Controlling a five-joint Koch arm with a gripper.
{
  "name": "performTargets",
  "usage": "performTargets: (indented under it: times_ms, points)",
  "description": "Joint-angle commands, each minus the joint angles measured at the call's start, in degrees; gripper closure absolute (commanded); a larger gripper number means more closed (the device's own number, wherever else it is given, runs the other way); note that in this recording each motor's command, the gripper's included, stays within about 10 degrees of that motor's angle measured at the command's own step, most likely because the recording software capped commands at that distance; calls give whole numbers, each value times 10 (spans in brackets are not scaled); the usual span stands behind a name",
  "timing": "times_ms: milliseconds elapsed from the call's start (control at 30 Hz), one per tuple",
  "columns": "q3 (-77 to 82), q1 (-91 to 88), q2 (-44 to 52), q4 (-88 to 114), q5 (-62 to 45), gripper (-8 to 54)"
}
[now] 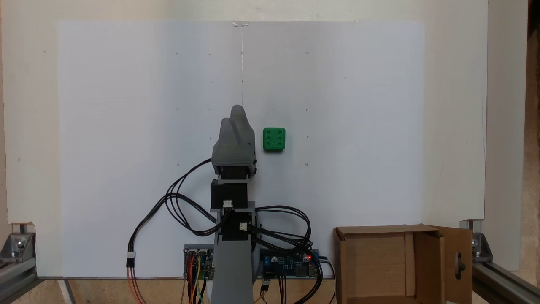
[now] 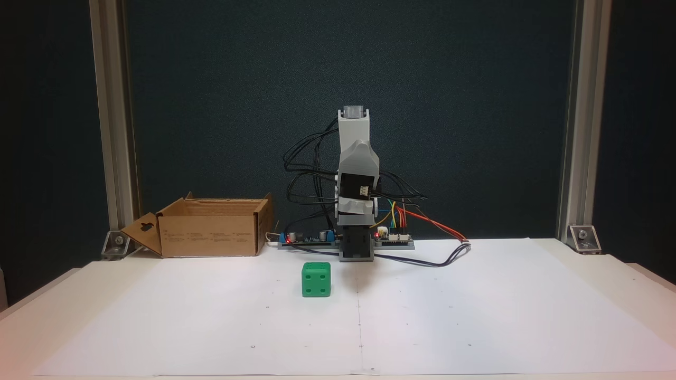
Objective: Grasp a green dice and put it in the bin.
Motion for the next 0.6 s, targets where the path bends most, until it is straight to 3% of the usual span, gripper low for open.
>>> performTargets:
  times_ms: [0,567]
  points:
    - [25,62,55,100,17,25]
    - [16,59,56,149,19,24]
